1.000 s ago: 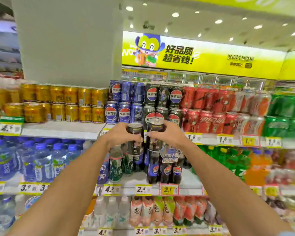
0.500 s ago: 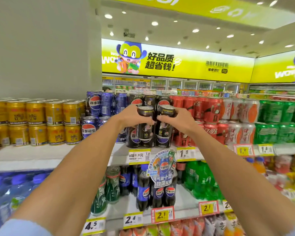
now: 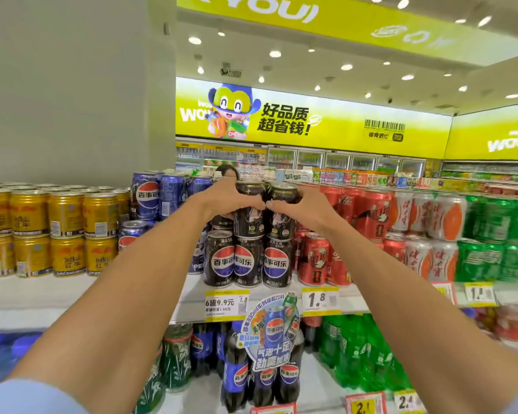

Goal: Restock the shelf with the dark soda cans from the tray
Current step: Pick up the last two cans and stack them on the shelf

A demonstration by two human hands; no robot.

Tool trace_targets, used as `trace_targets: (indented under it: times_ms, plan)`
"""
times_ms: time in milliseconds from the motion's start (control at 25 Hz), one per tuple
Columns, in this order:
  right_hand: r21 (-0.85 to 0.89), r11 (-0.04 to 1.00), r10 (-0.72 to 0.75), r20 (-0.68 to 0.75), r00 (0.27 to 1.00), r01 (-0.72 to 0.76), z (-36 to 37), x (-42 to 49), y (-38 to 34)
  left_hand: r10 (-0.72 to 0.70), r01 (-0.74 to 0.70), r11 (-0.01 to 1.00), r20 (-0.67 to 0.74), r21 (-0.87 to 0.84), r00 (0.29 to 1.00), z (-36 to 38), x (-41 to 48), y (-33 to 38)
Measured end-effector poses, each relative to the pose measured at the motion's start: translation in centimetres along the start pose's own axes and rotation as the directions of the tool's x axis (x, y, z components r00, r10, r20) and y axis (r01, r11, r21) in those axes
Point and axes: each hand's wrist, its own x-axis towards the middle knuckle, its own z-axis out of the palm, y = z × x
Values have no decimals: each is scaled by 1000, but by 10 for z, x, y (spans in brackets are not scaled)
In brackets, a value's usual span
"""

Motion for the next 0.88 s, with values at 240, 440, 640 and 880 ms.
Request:
trace_targets:
  times_ms: [240, 440, 640, 880]
  plan:
    - [47, 999, 13, -22, 1000, -12, -4, 8, 12, -1, 3, 999, -35, 36, 999, 11, 3, 0]
    - [-27, 999, 38, -56, 998, -39, 2, 16, 21, -41, 45, 998, -88, 45, 995, 14, 14, -13]
    - [-36, 999, 15, -100, 995, -19, 7, 18, 26, -49, 53, 998, -129, 25, 990, 15, 19, -22]
    - [-12, 1000, 9, -147, 989, -11, 11, 16, 28, -26, 31, 997, -59, 76, 998, 14, 15, -16]
